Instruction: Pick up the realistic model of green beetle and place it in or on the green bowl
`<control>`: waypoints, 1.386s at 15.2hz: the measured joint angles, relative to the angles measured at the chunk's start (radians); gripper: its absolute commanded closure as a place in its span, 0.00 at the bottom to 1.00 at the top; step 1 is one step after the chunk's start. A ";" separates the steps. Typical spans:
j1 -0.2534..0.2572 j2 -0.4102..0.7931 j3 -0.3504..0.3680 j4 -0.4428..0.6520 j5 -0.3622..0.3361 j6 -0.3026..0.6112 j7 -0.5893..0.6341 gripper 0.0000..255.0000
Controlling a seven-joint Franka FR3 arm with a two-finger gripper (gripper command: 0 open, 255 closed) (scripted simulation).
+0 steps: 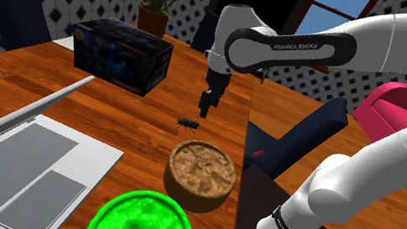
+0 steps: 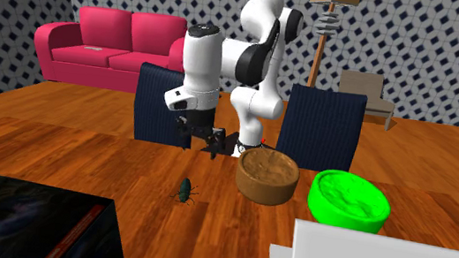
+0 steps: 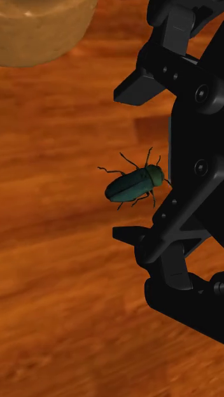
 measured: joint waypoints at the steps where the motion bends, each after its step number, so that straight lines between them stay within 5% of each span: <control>1: 0.002 0.032 0.009 0.010 -0.014 0.022 0.007 0.00; 8: 0.005 0.254 0.041 0.093 -0.122 0.160 0.048 0.00; 20: 0.001 0.303 0.038 0.054 -0.145 0.247 0.062 0.00; 21: 0.001 0.303 0.038 0.054 -0.145 0.247 0.062 1.00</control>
